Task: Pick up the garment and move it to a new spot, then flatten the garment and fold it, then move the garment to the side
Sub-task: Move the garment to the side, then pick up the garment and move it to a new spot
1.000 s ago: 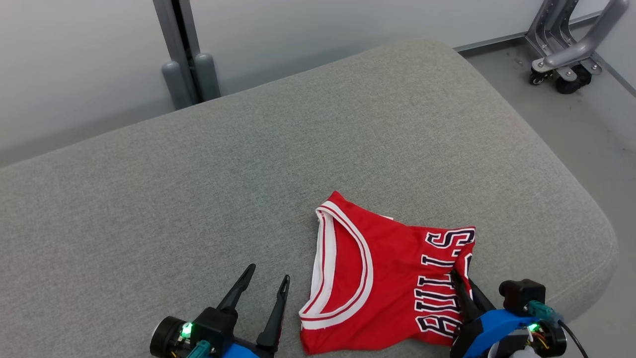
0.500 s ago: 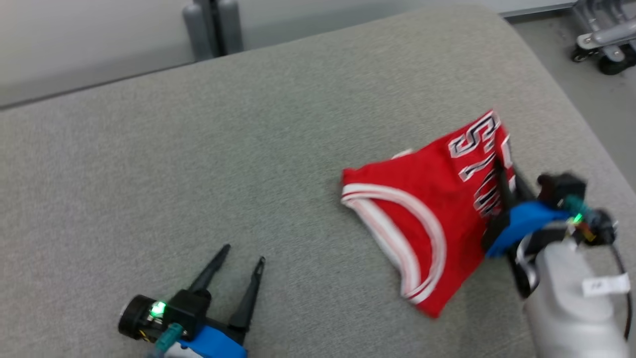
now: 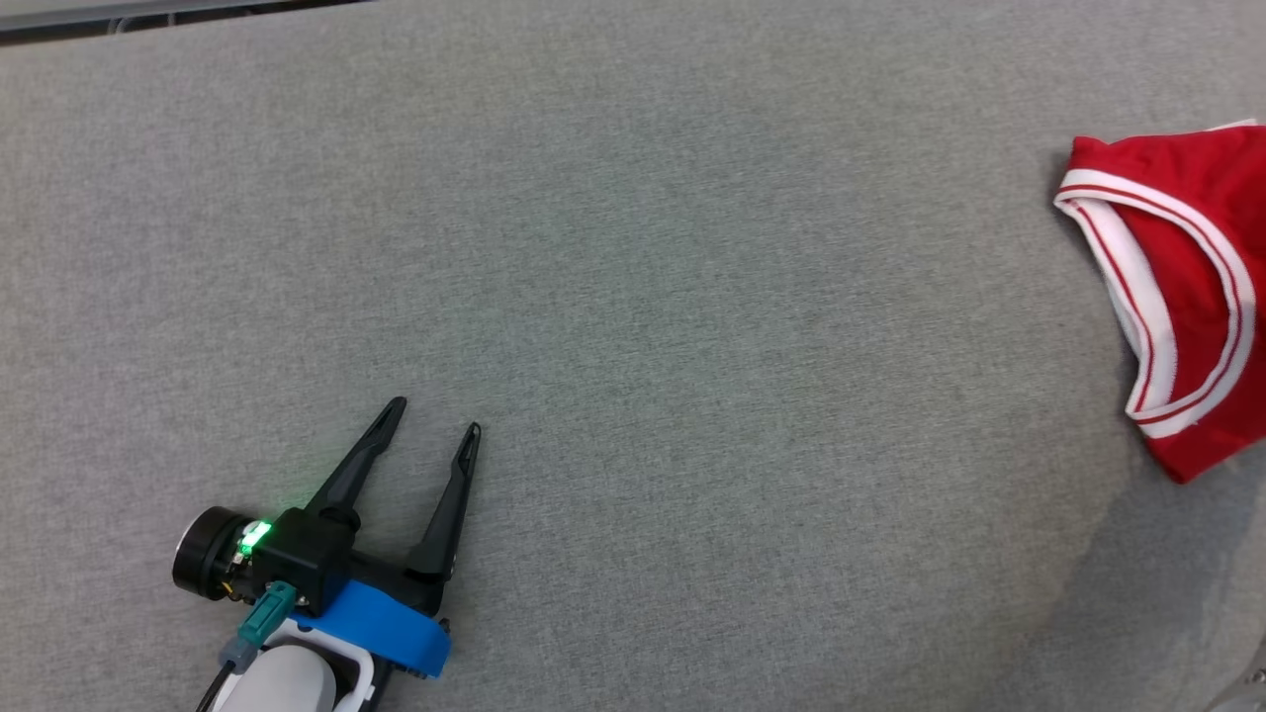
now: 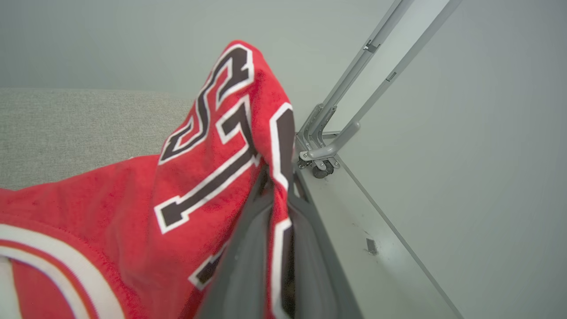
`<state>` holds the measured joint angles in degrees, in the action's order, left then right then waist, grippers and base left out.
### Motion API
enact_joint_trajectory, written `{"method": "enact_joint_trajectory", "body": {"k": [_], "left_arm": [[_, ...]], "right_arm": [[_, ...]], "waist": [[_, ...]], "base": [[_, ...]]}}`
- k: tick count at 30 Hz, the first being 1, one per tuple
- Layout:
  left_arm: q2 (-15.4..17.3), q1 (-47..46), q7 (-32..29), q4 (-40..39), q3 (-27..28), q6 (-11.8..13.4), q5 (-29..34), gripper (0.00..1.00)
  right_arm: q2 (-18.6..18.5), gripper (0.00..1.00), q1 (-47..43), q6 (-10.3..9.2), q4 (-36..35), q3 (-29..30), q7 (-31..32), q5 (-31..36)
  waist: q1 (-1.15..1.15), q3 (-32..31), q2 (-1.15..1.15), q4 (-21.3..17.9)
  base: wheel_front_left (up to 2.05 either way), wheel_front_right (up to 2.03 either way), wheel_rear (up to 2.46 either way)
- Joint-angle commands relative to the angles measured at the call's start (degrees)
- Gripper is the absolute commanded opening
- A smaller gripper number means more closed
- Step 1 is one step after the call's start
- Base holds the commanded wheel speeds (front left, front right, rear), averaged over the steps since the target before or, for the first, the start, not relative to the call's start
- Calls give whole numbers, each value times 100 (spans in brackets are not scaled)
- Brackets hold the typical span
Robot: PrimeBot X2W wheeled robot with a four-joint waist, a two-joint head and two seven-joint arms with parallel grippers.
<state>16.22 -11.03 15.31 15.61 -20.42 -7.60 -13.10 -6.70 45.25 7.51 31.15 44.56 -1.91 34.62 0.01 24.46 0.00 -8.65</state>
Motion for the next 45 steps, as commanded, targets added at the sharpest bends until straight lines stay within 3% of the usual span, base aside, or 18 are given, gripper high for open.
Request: {"method": "enact_joint_trajectory", "body": {"k": [1, 2, 7, 11, 19, 24, 28, 33, 45], "left_arm": [[126, 68, -33, 173, 71, 21, 0, 100], [124, 67, -33, 178, 76, 21, -5, 100], [23, -10, -29, 173, 131, 20, -18, 100], [-101, -3, -23, 187, 253, 20, -15, 100], [-425, 8, -17, 414, 774, 20, 44, 100], [-635, 60, -17, 594, 1205, 20, 112, 100], [-752, 165, -17, 717, 1455, 19, 195, 100], [-889, 359, -17, 900, 1653, 19, 244, 100], [-1208, 864, -17, 1079, 2085, 19, 350, 100]], "right_arm": [[52, 28, 166, -4, -124, 118, 11, 106], [85, 100, 225, -4, -188, 187, -26, 126], [296, 100, 395, -4, -348, 90, -426, 216], [366, 100, 465, -3, -143, -376, -908, 52], [371, 100, -75, -4, 662, -2251, -1324, -1633], [372, 100, -980, -3, 406, -3192, -1327, -2847], [369, 100, -1689, -3, 303, -3753, -1329, -3454], [368, 100, -2449, -3, 160, -4149, -1330, -3865], [369, 100, -3413, -2, -108, -4331, -1330, -4271]], "waist": [[-1, 84, 0, 98], [-1, 83, 0, 101], [-1, -39, 0, 110], [-1, -239, 0, 134], [-1, -805, 0, 371], [-1, -1116, 0, 569], [-1, -1345, 0, 664], [-1, -1622, 0, 734], [-1, -2238, 0, 688]], "base": [[0, 0, 0], [0, 0, 0], [0, 0, 0], [0, 0, 0], [0, 0, 0], [0, 0, 0], [0, 0, 0], [0, 0, 0], [0, 0, 0]]}}
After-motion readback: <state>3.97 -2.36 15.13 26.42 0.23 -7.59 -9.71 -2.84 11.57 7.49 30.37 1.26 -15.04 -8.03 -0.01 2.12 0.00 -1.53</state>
